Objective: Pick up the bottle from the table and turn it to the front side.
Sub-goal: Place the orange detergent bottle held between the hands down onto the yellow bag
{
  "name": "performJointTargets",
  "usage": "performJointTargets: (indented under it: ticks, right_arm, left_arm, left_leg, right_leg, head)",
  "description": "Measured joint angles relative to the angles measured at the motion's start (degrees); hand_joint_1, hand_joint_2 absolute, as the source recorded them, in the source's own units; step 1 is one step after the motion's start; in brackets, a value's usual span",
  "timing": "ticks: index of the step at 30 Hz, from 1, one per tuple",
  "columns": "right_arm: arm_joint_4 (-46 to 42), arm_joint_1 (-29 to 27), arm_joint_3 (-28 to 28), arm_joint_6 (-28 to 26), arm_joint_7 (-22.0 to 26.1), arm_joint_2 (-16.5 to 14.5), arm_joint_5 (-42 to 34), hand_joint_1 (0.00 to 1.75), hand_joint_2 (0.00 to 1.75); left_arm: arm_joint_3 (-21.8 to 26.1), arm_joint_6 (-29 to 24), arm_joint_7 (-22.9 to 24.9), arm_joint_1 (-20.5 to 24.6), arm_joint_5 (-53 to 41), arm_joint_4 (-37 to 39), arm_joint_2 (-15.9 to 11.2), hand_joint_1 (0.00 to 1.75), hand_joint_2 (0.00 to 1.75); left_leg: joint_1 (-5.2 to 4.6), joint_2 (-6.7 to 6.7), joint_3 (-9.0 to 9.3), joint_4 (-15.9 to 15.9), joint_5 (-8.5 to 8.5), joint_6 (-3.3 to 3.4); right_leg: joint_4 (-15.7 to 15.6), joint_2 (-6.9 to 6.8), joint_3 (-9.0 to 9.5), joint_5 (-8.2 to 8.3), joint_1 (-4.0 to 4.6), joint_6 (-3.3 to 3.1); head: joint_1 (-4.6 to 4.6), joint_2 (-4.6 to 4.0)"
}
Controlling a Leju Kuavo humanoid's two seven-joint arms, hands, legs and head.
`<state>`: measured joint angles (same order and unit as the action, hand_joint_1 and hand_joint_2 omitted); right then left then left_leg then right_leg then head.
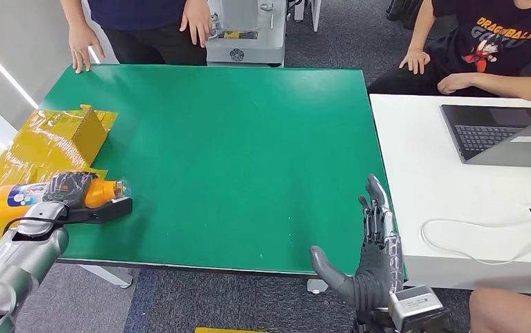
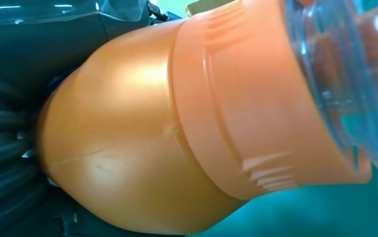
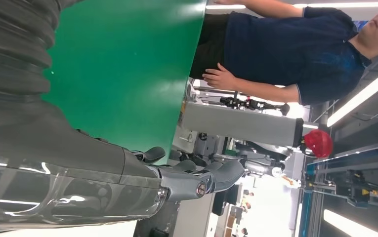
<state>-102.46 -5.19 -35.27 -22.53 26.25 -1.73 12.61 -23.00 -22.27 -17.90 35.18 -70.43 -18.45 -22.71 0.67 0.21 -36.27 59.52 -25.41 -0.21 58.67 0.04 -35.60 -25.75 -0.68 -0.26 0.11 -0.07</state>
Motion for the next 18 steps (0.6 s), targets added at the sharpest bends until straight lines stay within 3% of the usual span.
performJointTargets:
  ticks: [18]
  right_arm:
    - [0.80,0.12,-0.30,1.83,1.04,0.08,-0.67,0.00,1.75]
  left_arm:
    - [1.62,-2.01,-2.21,-2.05,-1.39,0.00,-0.61,1.75,1.75]
  left_leg:
    - [-0.01,0.00,0.02,0.01,0.00,0.00]
  right_leg:
    - [-0.01,0.00,0.02,0.00,0.00,0.00]
  head:
    - [0.00,0.00]
